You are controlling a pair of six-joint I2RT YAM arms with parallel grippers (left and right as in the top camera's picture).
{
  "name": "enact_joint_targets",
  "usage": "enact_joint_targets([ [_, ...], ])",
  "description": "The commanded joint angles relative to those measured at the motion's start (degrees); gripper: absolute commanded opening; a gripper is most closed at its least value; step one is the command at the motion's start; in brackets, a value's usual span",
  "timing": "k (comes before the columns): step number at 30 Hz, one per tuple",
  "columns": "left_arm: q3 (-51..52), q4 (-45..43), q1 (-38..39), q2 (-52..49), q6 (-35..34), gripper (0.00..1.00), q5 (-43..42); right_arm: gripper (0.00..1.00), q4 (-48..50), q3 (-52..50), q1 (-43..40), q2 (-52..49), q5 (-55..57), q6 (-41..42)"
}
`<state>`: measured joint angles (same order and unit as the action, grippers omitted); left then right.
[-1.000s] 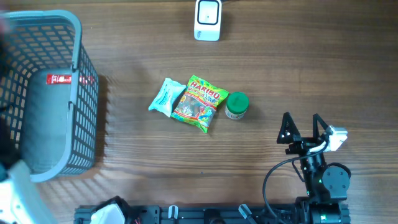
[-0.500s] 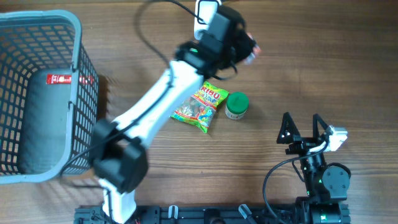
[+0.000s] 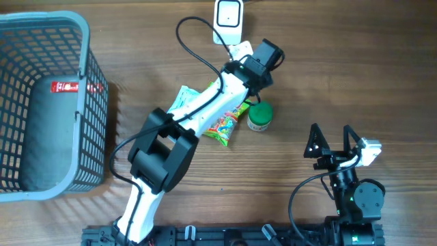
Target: Scan the item barcode
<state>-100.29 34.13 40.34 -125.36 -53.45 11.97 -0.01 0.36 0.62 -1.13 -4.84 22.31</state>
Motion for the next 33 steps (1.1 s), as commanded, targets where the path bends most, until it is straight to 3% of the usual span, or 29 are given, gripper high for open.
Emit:
enact_joint_targets([
  [1,0.15,0.09,-0.87,-0.02,0.85,0.53,3.48,1.00,0.15,-0.04,0.17,0.11,0.57,0.35],
  [3,0.13,0.02,-0.87,0.37,4.04,0.69,2.69,1.00,0.15,-0.04,0.17,0.11,0.57,0.35],
  [6,0.13,0.04,-0.83,2.54,8.28,0.85,2.47,1.00,0.15,-0.04,0.17,0.11,0.57,0.35],
  [10,0.09,-0.04,-1.09,8.79,9.68,1.00,2.45,1.00,0.15,-0.07,0.17,0.11,0.57,0.35],
  [15,-0.24,-0.22,-3.10,20.26,16.90,1.00,2.14,1.00,0.15,-0.04,0.17,0.11,0.59,0.35],
  [19,-0.22,4.02,-4.74,23.93,17.25,1.00,-0.59,1.00,0.15,-0.04,0.17,0.11,0.57,0.35],
  [23,-0.09,10.95,-4.50,20.24,17.20,0.95,-2.10,1.00,0.15,-0.07,0.17,0.11,0.59,0.35],
  [29,0.00,13.51,-3.41,11.85,17.03,0.84,-7.06,1.00,0.15,-0.04,0.17,0.11,0.57,0.35],
  [33,0.00,13.31,-1.49,7.45,17.22,0.90,-9.53,1.00,0.15,-0.04,0.17,0.11,0.59,0.35],
])
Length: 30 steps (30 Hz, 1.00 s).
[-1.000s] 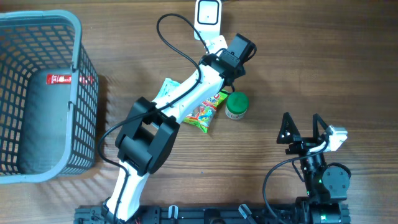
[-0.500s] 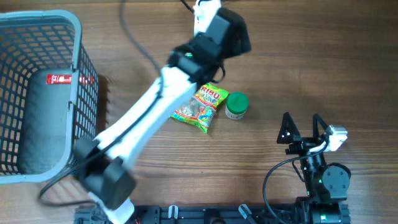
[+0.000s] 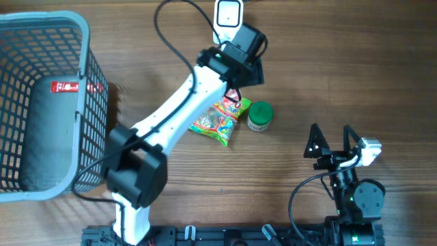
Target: Scan the item barcode
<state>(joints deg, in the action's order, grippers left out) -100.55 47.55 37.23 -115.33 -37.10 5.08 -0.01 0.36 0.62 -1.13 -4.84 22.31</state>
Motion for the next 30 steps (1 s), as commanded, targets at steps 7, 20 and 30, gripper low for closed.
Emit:
enact_joint_targets([
  [7,0.37,0.52,6.40,-3.89,18.95,1.00,11.17,1.00,0.15,-0.07,0.17,0.11,0.57,0.35],
  [20,0.37,-0.04,8.33,-3.96,12.87,1.00,24.79,1.00,0.15,-0.07,0.17,0.11,0.57,0.37],
  [30,-2.19,0.74,8.07,1.33,11.61,1.00,30.97,1.00,0.15,-0.07,0.17,0.11,0.57,0.35],
])
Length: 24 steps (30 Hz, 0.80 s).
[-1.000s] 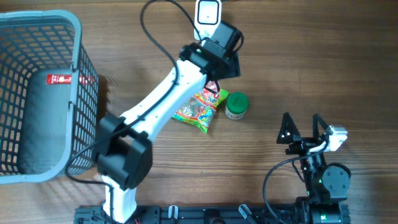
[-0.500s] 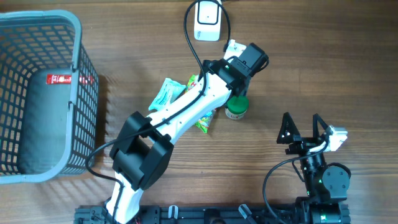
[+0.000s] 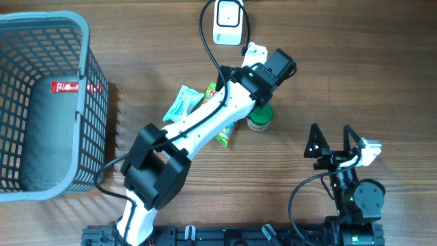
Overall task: Scan the item barcode
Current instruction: 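Return the left gripper to the basket and grasp the Nescafe stick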
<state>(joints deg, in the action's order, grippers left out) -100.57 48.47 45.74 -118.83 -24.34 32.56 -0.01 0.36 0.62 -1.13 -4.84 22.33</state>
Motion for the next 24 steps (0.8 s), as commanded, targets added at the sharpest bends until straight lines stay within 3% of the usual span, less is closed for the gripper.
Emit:
enact_joint_targets([
  [1,-2.93,-0.17,-1.03,7.06,-1.16,1.00,4.79,1.00,0.15,-0.04,0.17,0.11,0.59,0.33],
  [4,-4.83,-0.17,-4.35,13.55,-0.09,1.00,5.66,1.00,0.15,-0.04,0.17,0.11,0.57,0.31],
  [9,-5.57,3.41,-17.18,27.93,-0.20,1.00,2.86,1.00,0.15,-0.07,0.17,0.11,0.57,0.33],
  [10,-5.57,5.33,-20.50,30.40,-1.95,1.00,1.70,1.00,0.15,-0.04,0.17,0.11,0.57,0.35],
  [13,-5.55,14.56,-34.86,35.71,-15.56,1.00,-0.79,1.00,0.15,-0.04,0.17,0.11,0.57,0.33],
  [15,-5.11,20.59,-45.22,35.76,-21.18,0.99,-9.35,1.00,0.15,-0.07,0.17,0.11,0.59,0.33],
  [19,2.23,22.64,-57.22,35.08,-30.49,0.99,-13.22,1.00,0.15,-0.07,0.17,0.11,0.57,0.31],
  [22,9.86,20.52,-62.55,34.91,-38.05,0.71,-13.29,1.00,0.15,-0.04,0.17,0.11,0.57,0.33],
  [24,14.16,16.50,-64.17,34.49,-39.04,0.64,-13.27,1.00,0.15,-0.07,0.17,0.11,0.57,0.33],
])
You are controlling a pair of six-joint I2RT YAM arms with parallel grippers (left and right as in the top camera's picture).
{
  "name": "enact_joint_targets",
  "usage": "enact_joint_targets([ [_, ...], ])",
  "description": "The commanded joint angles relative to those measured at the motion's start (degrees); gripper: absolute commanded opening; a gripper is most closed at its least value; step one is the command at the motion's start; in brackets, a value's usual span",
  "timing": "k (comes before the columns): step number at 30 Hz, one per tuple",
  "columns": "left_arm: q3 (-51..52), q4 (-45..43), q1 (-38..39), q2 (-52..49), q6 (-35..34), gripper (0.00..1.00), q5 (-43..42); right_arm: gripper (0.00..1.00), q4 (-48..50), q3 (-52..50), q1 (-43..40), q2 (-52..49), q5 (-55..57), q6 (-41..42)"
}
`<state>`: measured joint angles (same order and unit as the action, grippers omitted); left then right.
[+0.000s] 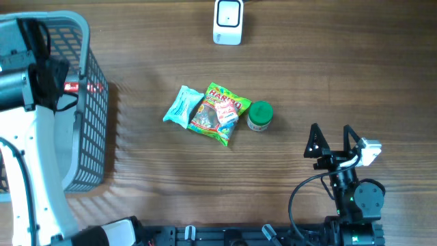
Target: Scan the item barcode
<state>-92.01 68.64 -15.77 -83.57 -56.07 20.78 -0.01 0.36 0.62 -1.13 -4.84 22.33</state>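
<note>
On the table's middle lie a teal packet (181, 106), a green Haribo candy bag (218, 115) and a small green-lidded jar (259, 115), side by side and touching. The white barcode scanner (227, 21) stands at the far edge. My left gripper (46, 71) hangs high over the right wall of the grey basket (92, 147), far from the items; its jaws are too blurred and close to the camera to read. My right gripper (332, 134) rests open near the front right, with nothing between its fingers.
Inside the basket lies a grey item with a red and white label (83, 87). The left arm's white links fill the left edge of the view. A black cable loops beside the right arm's base (300, 198).
My left arm has left the spot between scanner and jar and now stands at the far left over the basket. The three items lie uncovered where they were. The right arm has not moved.
My left gripper stood above the jar, just below the scanner, then right under the scanner, then above the jar again. Now it is over the basket. The packet, candy bag and jar stayed in place throughout, and the right gripper stayed open.
</note>
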Motion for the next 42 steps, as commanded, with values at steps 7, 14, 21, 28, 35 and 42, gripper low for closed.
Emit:
enact_joint_targets([
  [7,13.44,-24.74,-3.87,-9.01,-7.21,0.04,-0.87,1.00,0.15,-0.07,0.17,0.11,0.59,0.33],
  [14,13.44,-37.77,-5.68,-19.54,-7.39,0.04,-9.07,1.00,0.15,-0.04,0.17,0.11,0.59,0.33],
  [21,13.44,-46.05,-6.38,-28.87,-7.39,0.17,-13.44,1.00,0.15,-0.04,0.17,0.11,0.59,0.33],
  [28,13.44,-46.53,-6.36,-34.34,-7.37,0.16,-13.97,1.00,0.15,-0.04,0.17,0.11,0.59,0.33],
  [35,13.40,-33.07,-7.87,-33.64,-7.39,0.04,-13.92,1.00,0.15,-0.04,0.17,0.11,0.59,0.33],
  [42,13.35,-21.75,-14.82,-23.56,-7.39,0.04,-13.92,1.00,0.15,-0.04,0.17,0.11,0.57,0.33],
])
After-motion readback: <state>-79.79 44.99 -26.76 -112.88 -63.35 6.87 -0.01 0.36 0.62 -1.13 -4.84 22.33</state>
